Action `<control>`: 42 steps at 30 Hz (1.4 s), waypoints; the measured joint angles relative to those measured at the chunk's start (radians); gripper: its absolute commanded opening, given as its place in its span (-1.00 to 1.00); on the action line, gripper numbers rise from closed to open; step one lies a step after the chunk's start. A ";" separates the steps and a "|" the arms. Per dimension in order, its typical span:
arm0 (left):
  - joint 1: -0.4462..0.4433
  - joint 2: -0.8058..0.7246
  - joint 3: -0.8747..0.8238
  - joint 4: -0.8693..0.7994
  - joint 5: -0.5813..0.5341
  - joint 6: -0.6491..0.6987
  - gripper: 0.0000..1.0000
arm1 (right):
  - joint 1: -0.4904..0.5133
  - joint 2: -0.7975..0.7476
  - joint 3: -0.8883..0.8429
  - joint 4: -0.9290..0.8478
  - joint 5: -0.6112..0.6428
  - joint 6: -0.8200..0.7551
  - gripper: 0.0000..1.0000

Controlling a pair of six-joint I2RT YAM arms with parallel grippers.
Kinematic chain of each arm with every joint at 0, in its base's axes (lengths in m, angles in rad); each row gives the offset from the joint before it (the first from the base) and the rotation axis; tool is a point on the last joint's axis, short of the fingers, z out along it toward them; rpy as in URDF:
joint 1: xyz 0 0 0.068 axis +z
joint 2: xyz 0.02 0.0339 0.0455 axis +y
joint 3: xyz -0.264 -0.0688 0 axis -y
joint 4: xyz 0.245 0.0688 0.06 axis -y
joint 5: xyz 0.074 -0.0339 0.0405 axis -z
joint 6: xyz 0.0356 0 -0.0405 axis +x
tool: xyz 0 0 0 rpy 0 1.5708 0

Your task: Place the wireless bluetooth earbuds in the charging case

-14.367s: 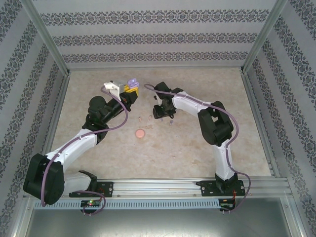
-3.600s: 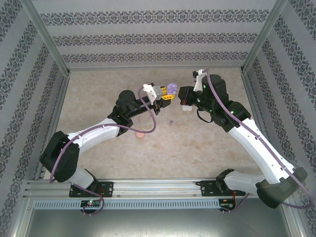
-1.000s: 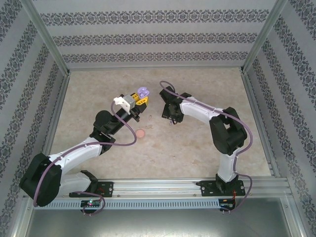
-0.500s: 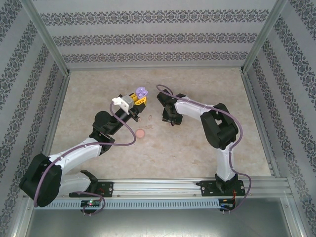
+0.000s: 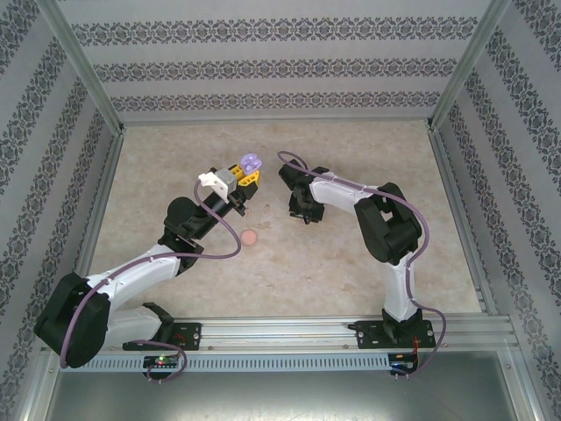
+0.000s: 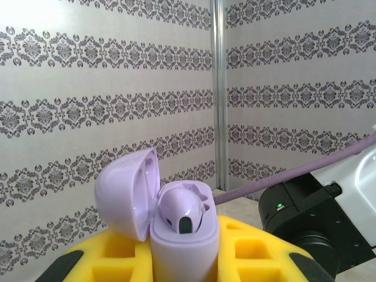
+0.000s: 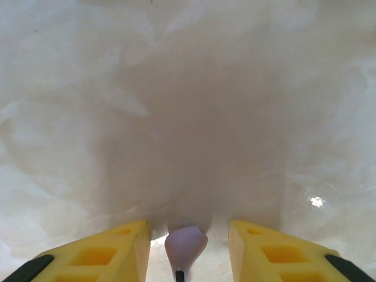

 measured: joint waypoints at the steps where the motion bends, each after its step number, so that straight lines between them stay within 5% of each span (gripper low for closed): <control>1: 0.000 0.000 0.000 0.000 0.000 0.000 -1.00 | 0.000 0.000 0.000 -0.002 0.000 0.000 -0.26; 20: 0.000 0.000 0.000 0.000 0.011 -0.007 -1.00 | 0.000 0.032 0.051 -0.028 0.003 -0.005 -0.62; 31: 0.000 0.000 0.000 0.000 0.015 -0.014 -1.00 | 0.001 0.016 0.034 -0.003 0.003 -0.027 -0.66; 42: 0.000 0.000 0.000 -0.001 0.020 -0.014 -1.00 | 0.000 -0.203 -0.055 0.045 0.004 -0.032 -0.66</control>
